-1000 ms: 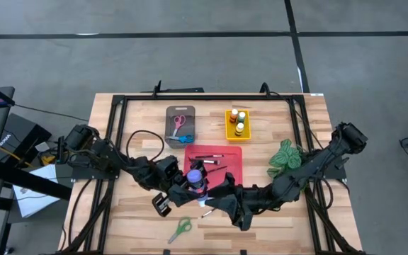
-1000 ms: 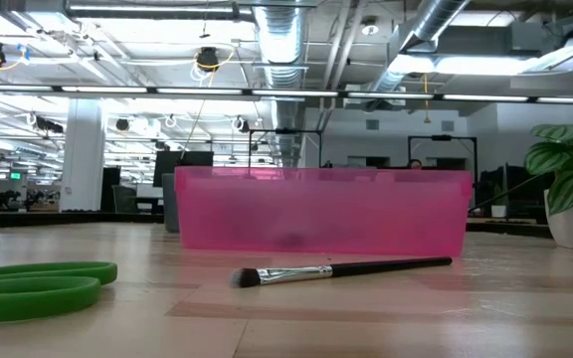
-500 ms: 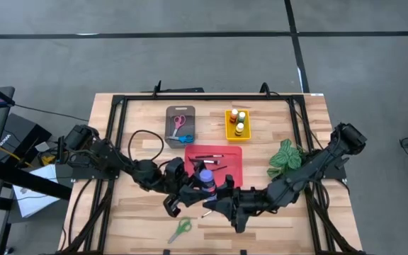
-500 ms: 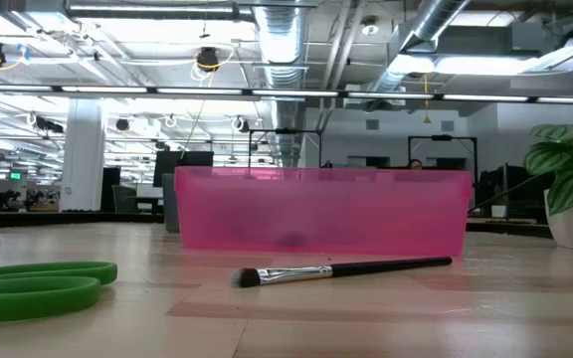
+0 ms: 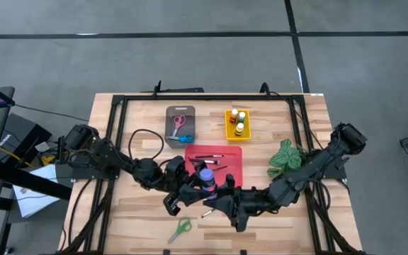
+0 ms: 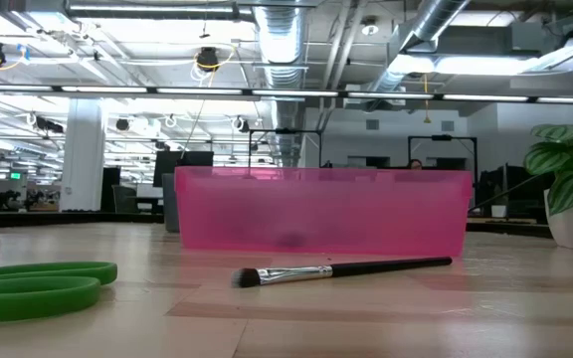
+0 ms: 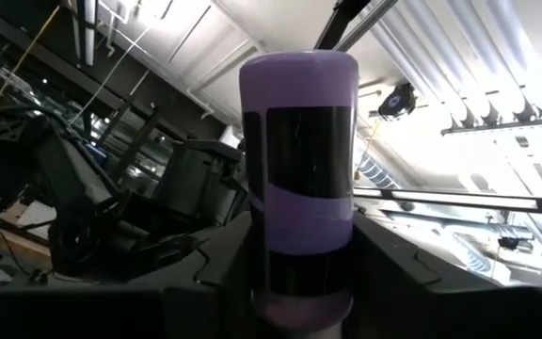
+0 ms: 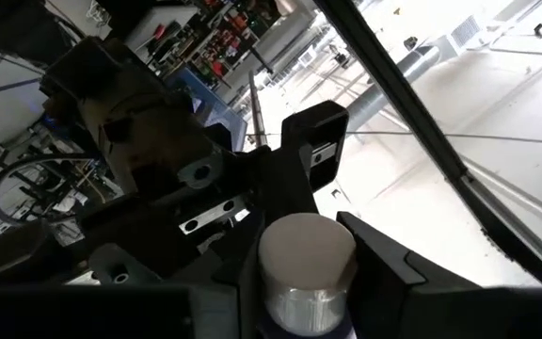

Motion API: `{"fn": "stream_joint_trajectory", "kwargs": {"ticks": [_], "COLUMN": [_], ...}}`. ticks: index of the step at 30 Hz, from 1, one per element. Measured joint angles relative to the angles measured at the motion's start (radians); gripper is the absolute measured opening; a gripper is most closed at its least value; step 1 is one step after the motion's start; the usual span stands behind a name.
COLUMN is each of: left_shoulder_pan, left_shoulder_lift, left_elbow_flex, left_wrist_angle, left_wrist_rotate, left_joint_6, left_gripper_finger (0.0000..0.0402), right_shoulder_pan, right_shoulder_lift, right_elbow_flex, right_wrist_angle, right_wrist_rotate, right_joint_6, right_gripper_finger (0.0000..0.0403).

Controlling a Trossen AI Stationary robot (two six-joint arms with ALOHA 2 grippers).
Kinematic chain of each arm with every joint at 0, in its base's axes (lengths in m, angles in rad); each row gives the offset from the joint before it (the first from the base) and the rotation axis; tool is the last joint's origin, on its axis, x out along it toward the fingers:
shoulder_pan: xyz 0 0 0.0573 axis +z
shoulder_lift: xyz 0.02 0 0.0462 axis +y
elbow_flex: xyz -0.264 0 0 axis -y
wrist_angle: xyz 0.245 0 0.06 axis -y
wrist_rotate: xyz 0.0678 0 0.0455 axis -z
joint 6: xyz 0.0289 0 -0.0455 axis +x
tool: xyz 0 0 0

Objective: Pick & Place Paint Supplies
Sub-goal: Put the violet paint bottle into the yellow bin

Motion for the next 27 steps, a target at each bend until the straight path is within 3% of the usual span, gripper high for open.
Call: {"fn": "stream_joint_trajectory", "kwargs": {"ticks": [8,15,21,27], "left_shoulder_pan": [0.058,0.127,0.161,0.192], "left_shoulder_lift": [-0.050,-0.247,-0.414,-0.546], "left_elbow_flex": [-0.014,-0.088,-0.178,-0.295], "left_wrist_angle": [-0.058,-0.331,-0.594,-0.684], "left_wrist_rotate": [0.011,-0.014,-0.184,-0.255], "left_joint_6": [0.127,0.345,0.565,0.628], "left_gripper_finger": [0.0200,0.0254,0.0259,0.0247], "right_shoulder_pan": [0.009,-0.021,-0.082,-0.174], "right_shoulder_lift": [-0.001,-0.028,-0.125,-0.201], "right_elbow_flex": [0.000,0.000,0.004,0.024], "right_wrist_angle": [0.080,0.167,0.179,0.154], "right_wrist_rotate": [0.060,0.089,0.054,0.047], "right_joint_6": [0.038,0.110,0.350,0.571], "right_gripper_finger": [0.0109,0.0109,0.0109,0.0109]}}
